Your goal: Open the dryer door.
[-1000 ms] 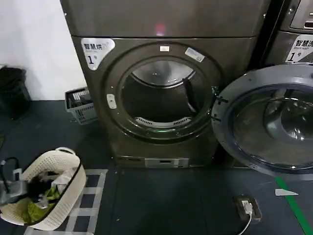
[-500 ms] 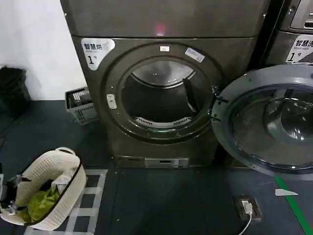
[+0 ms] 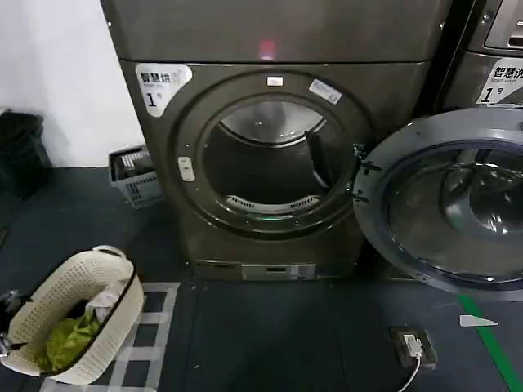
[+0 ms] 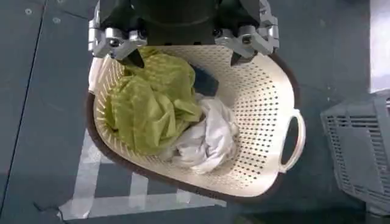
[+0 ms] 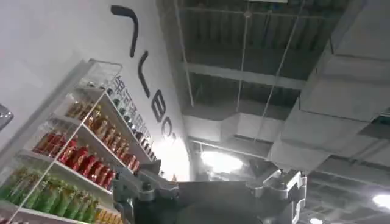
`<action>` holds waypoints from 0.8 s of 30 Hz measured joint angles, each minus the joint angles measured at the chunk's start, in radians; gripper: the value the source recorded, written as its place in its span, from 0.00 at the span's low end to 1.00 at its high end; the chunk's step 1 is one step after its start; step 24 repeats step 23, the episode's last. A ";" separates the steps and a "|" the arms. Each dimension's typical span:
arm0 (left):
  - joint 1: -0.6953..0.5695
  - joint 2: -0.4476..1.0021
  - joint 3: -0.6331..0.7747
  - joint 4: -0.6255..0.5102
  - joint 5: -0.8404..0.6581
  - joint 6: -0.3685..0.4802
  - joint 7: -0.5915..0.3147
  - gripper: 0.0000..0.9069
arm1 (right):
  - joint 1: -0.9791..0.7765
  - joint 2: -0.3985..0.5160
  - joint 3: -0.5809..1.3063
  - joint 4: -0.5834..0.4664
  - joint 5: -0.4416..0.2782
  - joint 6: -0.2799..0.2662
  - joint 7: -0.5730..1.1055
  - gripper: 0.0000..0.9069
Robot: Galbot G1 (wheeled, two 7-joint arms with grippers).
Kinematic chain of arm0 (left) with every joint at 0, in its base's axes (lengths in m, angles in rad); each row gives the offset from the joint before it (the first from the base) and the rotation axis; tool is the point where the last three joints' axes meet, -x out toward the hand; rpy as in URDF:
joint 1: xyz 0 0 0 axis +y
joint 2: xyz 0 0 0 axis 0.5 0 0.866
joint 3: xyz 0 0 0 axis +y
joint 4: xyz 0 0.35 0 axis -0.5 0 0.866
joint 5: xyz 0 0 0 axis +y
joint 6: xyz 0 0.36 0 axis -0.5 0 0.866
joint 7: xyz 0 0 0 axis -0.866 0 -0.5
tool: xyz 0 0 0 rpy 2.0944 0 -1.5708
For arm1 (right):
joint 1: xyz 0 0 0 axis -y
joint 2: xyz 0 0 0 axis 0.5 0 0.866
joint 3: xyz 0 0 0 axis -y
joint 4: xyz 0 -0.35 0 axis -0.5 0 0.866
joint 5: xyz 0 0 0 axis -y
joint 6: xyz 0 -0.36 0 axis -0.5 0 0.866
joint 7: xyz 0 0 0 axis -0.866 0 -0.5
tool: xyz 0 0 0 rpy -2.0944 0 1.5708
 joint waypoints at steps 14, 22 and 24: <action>-0.003 0.022 -0.003 -0.003 -0.002 -0.016 0.005 1.00 | -0.004 0.012 0.003 0.002 0.000 0.007 -0.008 1.00; 0.003 0.009 -0.029 0.007 -0.042 -0.002 0.005 1.00 | 0.001 0.017 -0.001 0.009 0.000 0.007 -0.012 1.00; 0.004 0.007 -0.032 0.010 -0.042 -0.002 0.005 1.00 | 0.002 0.017 -0.002 0.010 -0.001 0.008 -0.012 1.00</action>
